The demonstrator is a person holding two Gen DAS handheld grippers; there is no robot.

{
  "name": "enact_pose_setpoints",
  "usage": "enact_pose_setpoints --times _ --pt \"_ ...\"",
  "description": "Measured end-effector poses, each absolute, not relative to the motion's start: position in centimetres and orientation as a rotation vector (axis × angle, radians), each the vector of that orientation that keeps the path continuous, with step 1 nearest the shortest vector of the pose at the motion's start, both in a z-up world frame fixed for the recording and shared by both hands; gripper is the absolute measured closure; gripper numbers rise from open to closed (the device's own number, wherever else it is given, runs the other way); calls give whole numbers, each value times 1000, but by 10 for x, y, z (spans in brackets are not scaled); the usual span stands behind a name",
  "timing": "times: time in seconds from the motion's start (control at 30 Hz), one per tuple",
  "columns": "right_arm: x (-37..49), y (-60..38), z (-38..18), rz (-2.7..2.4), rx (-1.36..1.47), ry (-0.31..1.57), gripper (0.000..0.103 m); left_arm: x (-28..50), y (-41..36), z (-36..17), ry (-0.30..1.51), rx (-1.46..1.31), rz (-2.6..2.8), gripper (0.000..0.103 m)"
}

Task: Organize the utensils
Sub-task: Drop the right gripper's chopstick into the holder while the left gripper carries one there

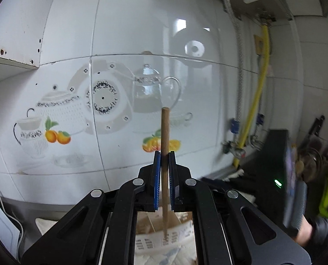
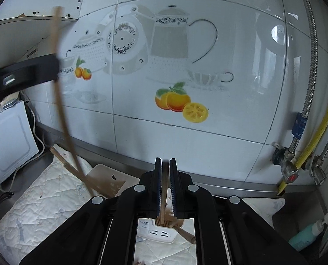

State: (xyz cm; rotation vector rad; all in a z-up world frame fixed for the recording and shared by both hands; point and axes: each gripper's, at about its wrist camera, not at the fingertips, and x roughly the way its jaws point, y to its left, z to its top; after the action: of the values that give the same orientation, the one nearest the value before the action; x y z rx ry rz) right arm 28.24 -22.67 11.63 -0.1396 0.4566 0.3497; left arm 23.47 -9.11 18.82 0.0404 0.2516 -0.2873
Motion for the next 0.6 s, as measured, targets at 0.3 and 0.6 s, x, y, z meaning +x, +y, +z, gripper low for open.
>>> enact_pose_setpoints --times 0.3,0.6 --pt "266 -235 125 364 -147 406 82 264 -94 190 214 3 -257 98" --pt "250 -238 122 387 -148 379 79 284 -96 166 242 -10 -243 98"
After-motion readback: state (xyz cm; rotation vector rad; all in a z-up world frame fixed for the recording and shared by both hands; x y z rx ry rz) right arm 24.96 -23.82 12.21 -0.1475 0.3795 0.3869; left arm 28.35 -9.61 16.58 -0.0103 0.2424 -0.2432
